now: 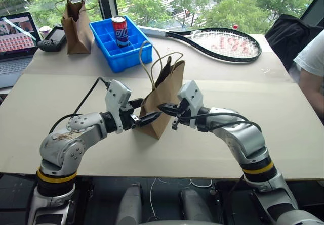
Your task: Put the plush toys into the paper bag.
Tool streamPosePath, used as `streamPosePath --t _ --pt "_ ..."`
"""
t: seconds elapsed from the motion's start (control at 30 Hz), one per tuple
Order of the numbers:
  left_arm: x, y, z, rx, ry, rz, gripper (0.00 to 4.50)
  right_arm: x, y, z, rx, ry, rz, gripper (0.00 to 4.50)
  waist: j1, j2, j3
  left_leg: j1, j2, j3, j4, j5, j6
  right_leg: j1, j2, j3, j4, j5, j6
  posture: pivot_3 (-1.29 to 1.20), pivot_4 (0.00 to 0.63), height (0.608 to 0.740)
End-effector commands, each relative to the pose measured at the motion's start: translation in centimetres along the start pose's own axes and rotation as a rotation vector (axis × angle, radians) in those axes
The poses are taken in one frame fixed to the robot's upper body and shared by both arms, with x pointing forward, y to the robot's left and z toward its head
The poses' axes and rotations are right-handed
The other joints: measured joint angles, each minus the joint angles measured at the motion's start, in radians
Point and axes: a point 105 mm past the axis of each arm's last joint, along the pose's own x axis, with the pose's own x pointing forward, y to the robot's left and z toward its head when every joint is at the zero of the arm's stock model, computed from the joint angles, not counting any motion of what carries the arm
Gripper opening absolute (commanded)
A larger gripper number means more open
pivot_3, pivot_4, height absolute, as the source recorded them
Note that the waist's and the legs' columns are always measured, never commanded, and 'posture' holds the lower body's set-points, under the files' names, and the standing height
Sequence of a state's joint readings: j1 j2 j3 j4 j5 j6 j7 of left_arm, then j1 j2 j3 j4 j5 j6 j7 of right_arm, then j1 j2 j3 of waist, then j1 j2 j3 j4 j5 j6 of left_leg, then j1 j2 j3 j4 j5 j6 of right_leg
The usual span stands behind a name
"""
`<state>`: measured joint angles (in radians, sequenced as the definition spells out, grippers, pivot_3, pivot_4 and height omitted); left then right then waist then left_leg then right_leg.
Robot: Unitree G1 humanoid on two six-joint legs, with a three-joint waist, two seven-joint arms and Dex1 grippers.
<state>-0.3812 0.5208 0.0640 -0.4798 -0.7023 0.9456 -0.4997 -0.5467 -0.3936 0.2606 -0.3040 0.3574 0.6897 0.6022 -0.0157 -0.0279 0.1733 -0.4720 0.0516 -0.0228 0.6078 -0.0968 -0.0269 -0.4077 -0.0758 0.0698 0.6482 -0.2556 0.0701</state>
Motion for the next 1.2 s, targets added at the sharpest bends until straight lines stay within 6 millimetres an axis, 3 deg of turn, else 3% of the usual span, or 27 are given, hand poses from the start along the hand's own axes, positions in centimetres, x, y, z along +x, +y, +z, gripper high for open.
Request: streamPosePath --t 0.03,0.13,0.23,0.33,0.47,0.63,0.87,1.13,1.2 --pt "-0.1 0.1 0.4 0.042 0.017 0.035 1.95 -0.4 -0.3 1.4 -0.034 -0.050 -0.015 0.00 0.000 0.000 0.000 0.000 0.000 0.000 0.000 0.000 0.000 0.000 0.000 0.000 0.000 0.000 0.000 0.00 0.150 0.731" --pt "0.3 0.5 1.9 0.072 0.004 0.045 0.82 -1.2 -0.7 1.5 -0.039 -0.038 -0.037 0.00 0.002 0.000 0.000 0.000 0.000 0.000 0.000 0.000 0.000 0.000 0.000 0.000 0.000 0.000 0.000 0.00 0.150 0.731" --pt "0.7 0.7 3.8 0.116 -0.019 0.006 0.05 -3.2 -1.1 1.6 -0.050 0.006 -0.055 0.00 0.008 0.000 0.000 -0.001 0.000 0.000 0.000 0.000 0.000 0.000 0.000 -0.001 0.000 0.000 0.000 0.00 0.150 0.731" --pt "1.0 0.8 5.6 0.168 -0.040 -0.068 0.05 -5.5 -1.3 1.3 -0.054 0.069 -0.077 0.00 0.011 0.000 0.000 -0.001 -0.001 0.000 0.000 0.000 0.000 0.001 -0.001 -0.001 -0.002 0.000 0.000 0.00 0.150 0.731" --pt "1.3 1.3 7.5 0.302 -0.044 -0.257 0.05 -10.7 -1.6 -0.2 -0.056 0.247 -0.147 0.00 0.011 0.000 0.000 -0.001 -0.001 0.000 -0.002 0.000 0.000 0.001 -0.001 -0.001 -0.002 -0.002 0.000 0.00 0.150 0.731" --pt "2.0 0.8 6.6 0.431 -0.016 -0.561 0.05 -15.6 -1.5 -0.9 -0.037 0.372 -0.256 0.00 0.018 0.000 0.000 -0.001 -0.002 0.001 -0.002 0.000 0.000 0.000 -0.002 -0.001 -0.003 -0.005 -0.006 0.00 0.150 0.731" --pt "2.7 1.0 5.1 0.486 0.021 -0.806 0.05 -19.4 -1.3 -1.4 -0.006 0.447 -0.387 0.00 0.015 0.000 0.000 -0.002 -0.002 0.001 0.000 0.000 0.000 0.001 -0.002 -0.001 -0.003 -0.006 -0.007 0.00 0.150 0.731" --pt "3.8 2.4 2.7 0.509 0.083 -0.781 0.05 -20.4 -0.9 -1.2 -0.002 0.468 -0.419 0.00 0.008 0.000 0.000 -0.002 -0.001 0.000 0.001 0.000 0.000 0.001 -0.001 -0.001 -0.002 -0.003 0.000 0.00 0.150 0.731" --pt "3.7 2.7 2.7 0.448 0.083 -0.768 0.59 -20.3 -1.1 -1.0 -0.006 0.470 -0.414 0.00 0.005 0.000 0.000 -0.003 -0.001 0.000 0.001 0.000 0.000 0.001 -0.001 -0.001 -0.002 -0.004 0.002 0.00 0.150 0.731"
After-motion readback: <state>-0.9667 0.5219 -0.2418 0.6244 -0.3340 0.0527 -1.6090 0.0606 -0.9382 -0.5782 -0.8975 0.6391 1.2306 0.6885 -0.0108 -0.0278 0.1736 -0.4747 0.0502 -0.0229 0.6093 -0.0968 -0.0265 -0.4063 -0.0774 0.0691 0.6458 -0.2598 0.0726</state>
